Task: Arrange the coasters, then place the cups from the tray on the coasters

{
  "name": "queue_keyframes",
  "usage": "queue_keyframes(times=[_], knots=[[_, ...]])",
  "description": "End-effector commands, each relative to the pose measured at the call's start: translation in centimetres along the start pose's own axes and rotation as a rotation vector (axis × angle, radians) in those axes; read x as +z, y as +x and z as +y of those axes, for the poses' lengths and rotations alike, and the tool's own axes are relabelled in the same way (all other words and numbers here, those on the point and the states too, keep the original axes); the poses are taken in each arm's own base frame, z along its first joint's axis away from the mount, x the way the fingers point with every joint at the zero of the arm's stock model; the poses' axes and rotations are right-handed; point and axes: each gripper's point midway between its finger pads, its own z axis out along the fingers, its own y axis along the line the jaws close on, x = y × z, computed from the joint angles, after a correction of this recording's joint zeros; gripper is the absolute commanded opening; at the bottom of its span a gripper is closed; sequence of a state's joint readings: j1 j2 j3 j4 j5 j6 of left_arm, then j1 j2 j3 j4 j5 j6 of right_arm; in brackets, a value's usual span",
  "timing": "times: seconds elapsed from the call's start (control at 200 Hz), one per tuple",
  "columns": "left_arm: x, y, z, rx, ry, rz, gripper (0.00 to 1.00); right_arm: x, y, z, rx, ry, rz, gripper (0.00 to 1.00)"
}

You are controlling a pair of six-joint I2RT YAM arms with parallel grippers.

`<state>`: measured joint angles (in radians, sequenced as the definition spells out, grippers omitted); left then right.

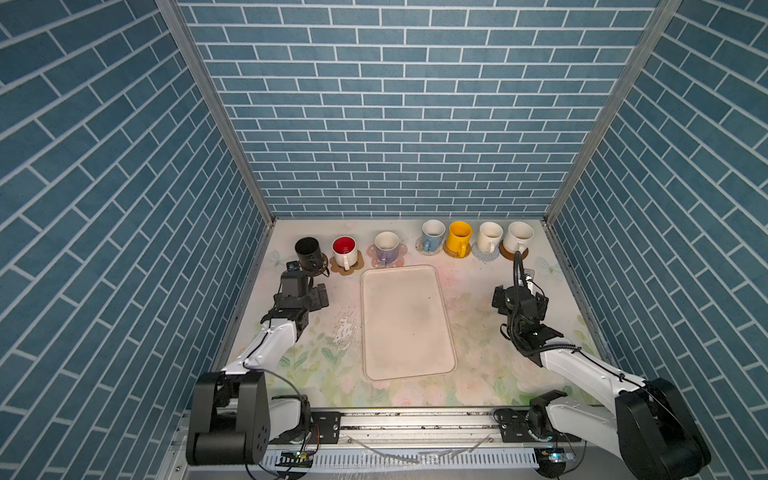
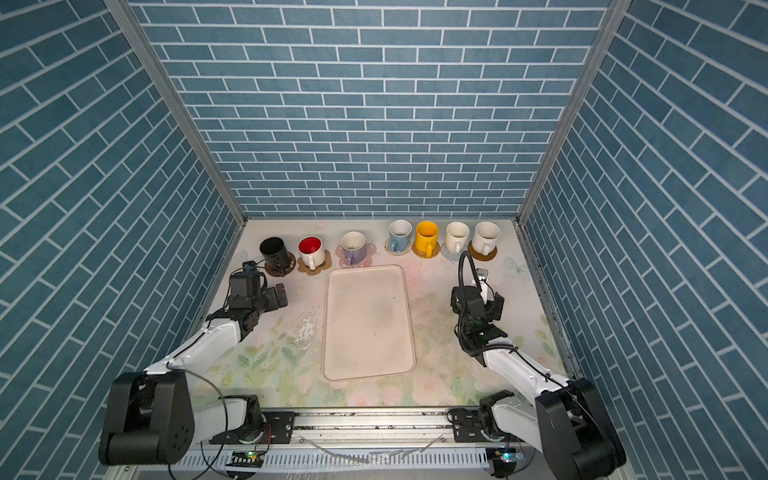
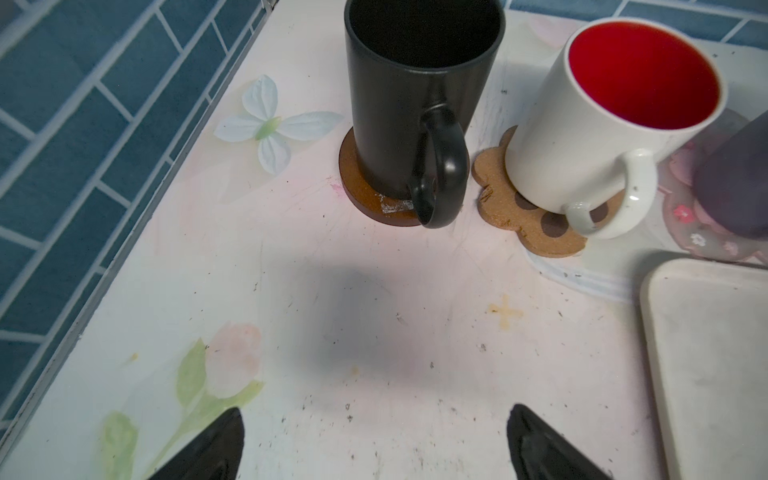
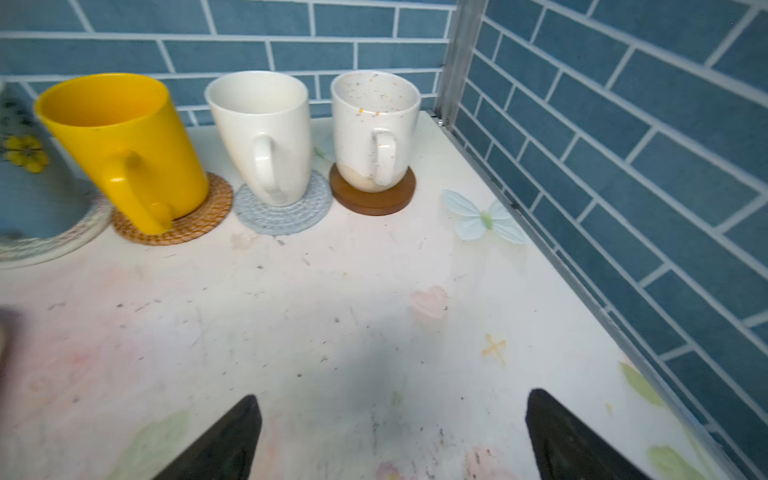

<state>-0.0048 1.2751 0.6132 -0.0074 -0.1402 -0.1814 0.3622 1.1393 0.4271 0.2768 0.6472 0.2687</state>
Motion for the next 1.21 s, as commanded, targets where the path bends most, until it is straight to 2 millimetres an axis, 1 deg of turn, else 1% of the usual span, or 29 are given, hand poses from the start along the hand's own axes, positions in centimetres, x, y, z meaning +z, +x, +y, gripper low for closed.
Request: queue_keyframes(times=[0.0,0.19,0.25,0.355,0.375,0.425,0.465,0.49,0.545,0.585,0.64,0.775,0.87,0.96,1.035,1.1,1.135,1.2], knots=[[1.0,-2.7,-0.1,0.038,-0.017,-0.071,0.99,1.1,-3.5,-2.2,0.051,0.090,-0.061,0.99],[3.1,-2.8,-0.3,0.033,-0.025,-0.106,0.99,3.7,-3.8,-4.7,0.091,0.154,-0.024,0.99],[3.5,-3.2,-0.2,0.029,-0.032,-0.127,0.99,4.7,-3.7,-4.8,0.092,0.145,0.005,0.99],[4.3,-3.0,0.2,0.054,-0.066,-0.122,0.99,6.1,-3.5,-5.2,0.073,0.158,0.012,0.99],[4.3,-3.0,0.3,0.055,-0.073,-0.130,0.99,6.2,-3.2,-5.5,0.081,0.164,0.038,0.99],[4.3,-3.2,0.6,0.069,-0.089,-0.141,0.99,6.7,-3.3,-5.5,0.083,0.158,0.054,0.99],[4.2,-3.6,0.6,0.076,-0.093,-0.175,0.99,7.0,-3.8,-5.5,0.088,0.155,0.025,0.99],[4.1,-3.9,0.8,0.076,-0.100,-0.199,0.99,7.1,-4.1,-5.5,0.094,0.151,0.001,0.99],[3.9,-4.0,0.8,0.072,-0.100,-0.231,0.99,7.0,-4.8,-5.4,0.102,0.136,-0.056,0.99],[4.1,-4.0,0.9,0.076,-0.108,-0.229,0.99,7.0,-5.0,-5.4,0.103,0.132,-0.076,0.99],[4.2,-3.9,0.4,0.091,-0.084,-0.225,0.99,6.9,-4.9,-5.6,0.105,0.139,-0.072,0.99],[4.2,-3.9,0.3,0.094,-0.077,-0.225,0.99,6.8,-3.8,-5.7,0.073,0.147,0.008,0.99],[4.1,-3.9,0.1,0.100,-0.068,-0.235,0.99,6.7,-3.2,-5.7,0.044,0.139,0.034,0.99],[3.4,-3.7,-0.8,0.132,-0.047,-0.293,0.99,6.8,-1.1,-5.3,0.034,0.120,0.078,0.99],[2.6,-3.2,-0.9,0.141,-0.063,-0.353,0.99,7.3,0.3,-4.5,0.040,0.076,0.062,0.98],[2.4,-2.3,-0.7,0.132,-0.064,-0.403,0.99,7.5,0.3,-4.4,0.031,0.076,0.069,0.98],[2.1,-2.4,-0.8,0.135,-0.064,-0.448,0.99,7.5,0.3,-4.3,0.018,0.072,0.061,0.98],[2.2,-2.2,-0.9,0.142,-0.065,-0.417,0.99,7.1,-0.3,-4.7,0.003,0.089,0.005,0.98]])
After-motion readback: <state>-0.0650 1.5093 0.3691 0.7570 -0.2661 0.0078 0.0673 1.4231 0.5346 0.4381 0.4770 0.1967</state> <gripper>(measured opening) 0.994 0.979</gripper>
